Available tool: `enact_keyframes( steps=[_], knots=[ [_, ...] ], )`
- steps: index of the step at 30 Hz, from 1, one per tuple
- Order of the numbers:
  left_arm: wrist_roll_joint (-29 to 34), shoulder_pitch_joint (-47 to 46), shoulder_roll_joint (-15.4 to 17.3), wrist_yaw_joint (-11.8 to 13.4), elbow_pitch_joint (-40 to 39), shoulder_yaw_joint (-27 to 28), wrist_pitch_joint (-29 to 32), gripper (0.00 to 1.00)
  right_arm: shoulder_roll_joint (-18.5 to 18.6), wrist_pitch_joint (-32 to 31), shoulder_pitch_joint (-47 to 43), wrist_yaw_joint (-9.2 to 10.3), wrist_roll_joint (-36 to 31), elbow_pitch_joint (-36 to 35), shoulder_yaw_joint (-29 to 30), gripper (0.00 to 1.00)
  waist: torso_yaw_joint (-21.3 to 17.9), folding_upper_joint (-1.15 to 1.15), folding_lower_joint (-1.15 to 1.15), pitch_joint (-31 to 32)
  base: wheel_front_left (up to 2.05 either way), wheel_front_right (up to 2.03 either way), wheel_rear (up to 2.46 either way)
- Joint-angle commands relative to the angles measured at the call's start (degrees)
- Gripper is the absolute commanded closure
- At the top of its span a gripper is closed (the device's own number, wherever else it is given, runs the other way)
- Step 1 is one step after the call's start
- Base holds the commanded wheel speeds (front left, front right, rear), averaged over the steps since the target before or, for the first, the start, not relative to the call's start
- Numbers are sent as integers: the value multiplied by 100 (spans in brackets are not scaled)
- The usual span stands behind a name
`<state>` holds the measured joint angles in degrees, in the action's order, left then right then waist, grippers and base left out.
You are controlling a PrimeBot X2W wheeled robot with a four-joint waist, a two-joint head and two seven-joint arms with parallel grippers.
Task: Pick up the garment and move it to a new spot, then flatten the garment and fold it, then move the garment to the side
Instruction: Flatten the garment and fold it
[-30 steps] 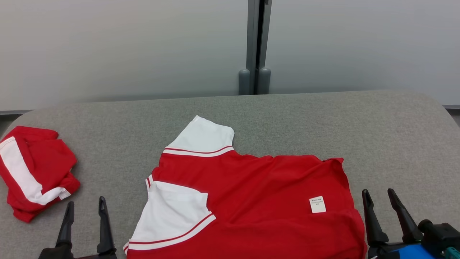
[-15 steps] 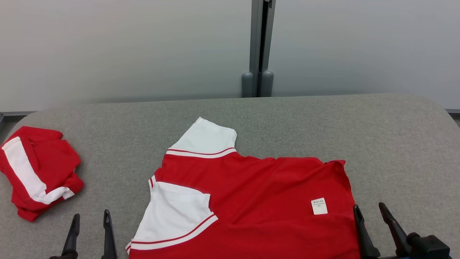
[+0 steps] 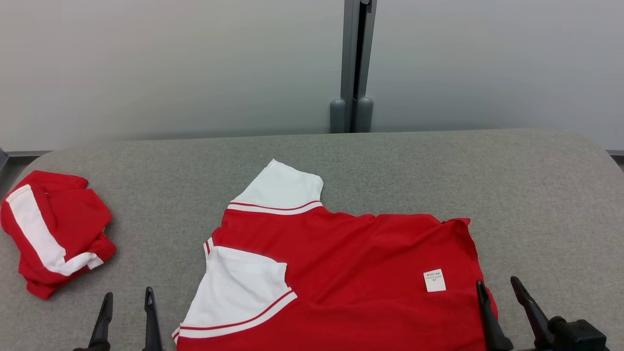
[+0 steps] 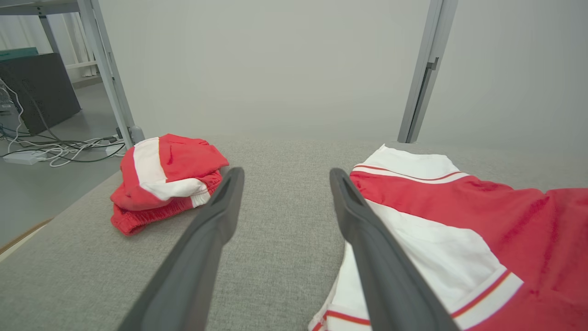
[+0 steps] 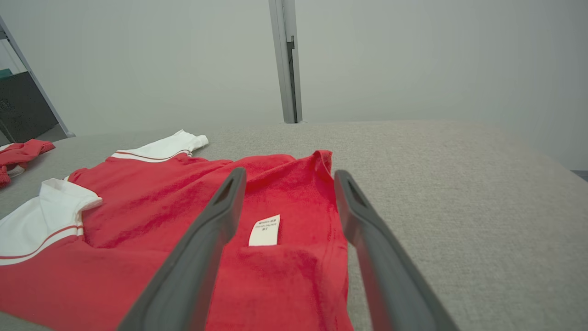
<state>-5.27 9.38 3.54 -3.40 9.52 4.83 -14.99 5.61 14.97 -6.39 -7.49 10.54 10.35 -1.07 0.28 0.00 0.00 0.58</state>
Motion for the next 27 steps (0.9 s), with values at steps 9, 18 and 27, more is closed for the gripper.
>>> enact_keyframes(
  steps=[9,18,27],
  knots=[
    [53,-879,232,-214,314,-140,-27,0,291,-62,680,-1,-33,277,-46,0,-99,0,0,-137,0,0,0],
    [-16,-3074,965,-406,1222,-875,291,0,848,-726,2172,-1,40,693,-533,0,-349,0,0,-766,0,0,0],
    [-1324,-5280,1759,-405,2252,-2510,1398,0,1092,-978,3442,-1,395,1030,-1292,0,-794,0,0,-1694,0,0,0]
  ],
)
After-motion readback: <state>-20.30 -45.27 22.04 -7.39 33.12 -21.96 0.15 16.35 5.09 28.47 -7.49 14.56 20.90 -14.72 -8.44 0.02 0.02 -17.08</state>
